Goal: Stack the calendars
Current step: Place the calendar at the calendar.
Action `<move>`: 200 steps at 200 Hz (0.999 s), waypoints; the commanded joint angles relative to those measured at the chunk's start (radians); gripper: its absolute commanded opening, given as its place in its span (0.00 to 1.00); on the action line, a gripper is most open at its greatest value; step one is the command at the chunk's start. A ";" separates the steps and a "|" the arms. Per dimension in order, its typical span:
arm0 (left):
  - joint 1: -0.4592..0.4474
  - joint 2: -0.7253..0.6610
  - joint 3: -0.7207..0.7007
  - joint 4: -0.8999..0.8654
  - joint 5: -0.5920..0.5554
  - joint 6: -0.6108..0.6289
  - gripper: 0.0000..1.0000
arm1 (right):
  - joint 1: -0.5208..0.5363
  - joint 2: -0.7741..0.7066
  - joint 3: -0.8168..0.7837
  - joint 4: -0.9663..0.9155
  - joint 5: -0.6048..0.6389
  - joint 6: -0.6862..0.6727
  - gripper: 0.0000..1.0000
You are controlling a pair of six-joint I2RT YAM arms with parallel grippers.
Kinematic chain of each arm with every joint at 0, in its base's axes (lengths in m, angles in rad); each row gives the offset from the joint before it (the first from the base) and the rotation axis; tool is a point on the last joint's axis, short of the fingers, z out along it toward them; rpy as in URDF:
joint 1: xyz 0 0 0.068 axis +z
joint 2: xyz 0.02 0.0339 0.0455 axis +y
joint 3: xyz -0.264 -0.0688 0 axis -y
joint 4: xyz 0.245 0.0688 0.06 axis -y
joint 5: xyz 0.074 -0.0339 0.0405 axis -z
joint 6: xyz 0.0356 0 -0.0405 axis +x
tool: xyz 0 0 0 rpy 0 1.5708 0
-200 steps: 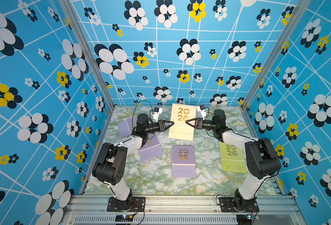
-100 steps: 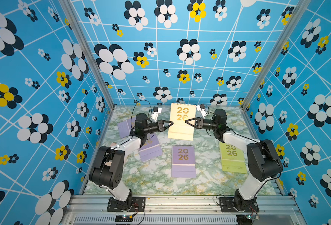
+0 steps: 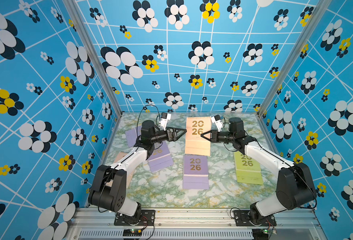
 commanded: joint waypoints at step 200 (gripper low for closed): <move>-0.019 -0.216 -0.144 -0.128 -0.163 0.126 0.99 | 0.197 -0.141 -0.439 0.150 0.128 0.299 0.00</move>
